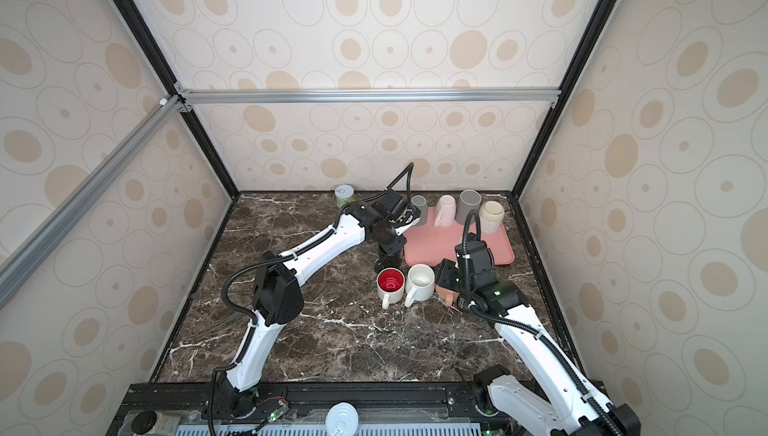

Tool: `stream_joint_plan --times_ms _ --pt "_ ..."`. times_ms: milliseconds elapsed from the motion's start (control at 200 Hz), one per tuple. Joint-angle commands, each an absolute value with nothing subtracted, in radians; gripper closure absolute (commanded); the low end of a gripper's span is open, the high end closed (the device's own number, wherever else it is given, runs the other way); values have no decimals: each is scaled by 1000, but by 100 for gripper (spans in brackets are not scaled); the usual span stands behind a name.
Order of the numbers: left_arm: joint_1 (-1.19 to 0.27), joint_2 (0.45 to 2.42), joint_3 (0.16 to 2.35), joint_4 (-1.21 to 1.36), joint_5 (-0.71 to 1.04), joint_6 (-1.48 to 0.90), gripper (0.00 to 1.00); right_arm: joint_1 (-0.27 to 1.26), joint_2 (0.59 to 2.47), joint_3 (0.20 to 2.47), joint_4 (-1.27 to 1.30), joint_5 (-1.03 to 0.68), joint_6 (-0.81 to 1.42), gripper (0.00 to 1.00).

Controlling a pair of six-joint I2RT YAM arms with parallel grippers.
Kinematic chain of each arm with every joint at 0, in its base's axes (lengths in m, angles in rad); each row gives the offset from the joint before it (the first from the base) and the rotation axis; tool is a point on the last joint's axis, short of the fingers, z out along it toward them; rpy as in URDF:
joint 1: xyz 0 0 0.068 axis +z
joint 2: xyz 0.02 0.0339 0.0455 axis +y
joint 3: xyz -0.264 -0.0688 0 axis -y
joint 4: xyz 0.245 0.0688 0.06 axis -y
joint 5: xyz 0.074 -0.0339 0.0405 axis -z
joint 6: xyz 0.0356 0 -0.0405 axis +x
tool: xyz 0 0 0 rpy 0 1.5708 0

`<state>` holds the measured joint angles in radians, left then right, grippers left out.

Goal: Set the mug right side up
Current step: 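Lower the black mug upright beside the red-lined mug with the left gripper, then open the left gripper and raise it toward the grey mug on the tray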

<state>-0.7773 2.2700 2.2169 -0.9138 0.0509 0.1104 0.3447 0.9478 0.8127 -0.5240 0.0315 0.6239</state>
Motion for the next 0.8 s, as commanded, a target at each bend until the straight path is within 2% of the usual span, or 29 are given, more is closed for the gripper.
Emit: stream_joint_plan --times_ms 0,445,795 --pt "-788 2233 2255 -939 22 143 60 337 932 804 -541 34 630 52" --pt "-787 2227 2339 -969 -13 123 54 322 923 819 -578 -8 596 51" --pt "-787 2183 2367 -893 35 -20 51 317 896 913 -716 -88 558 48"
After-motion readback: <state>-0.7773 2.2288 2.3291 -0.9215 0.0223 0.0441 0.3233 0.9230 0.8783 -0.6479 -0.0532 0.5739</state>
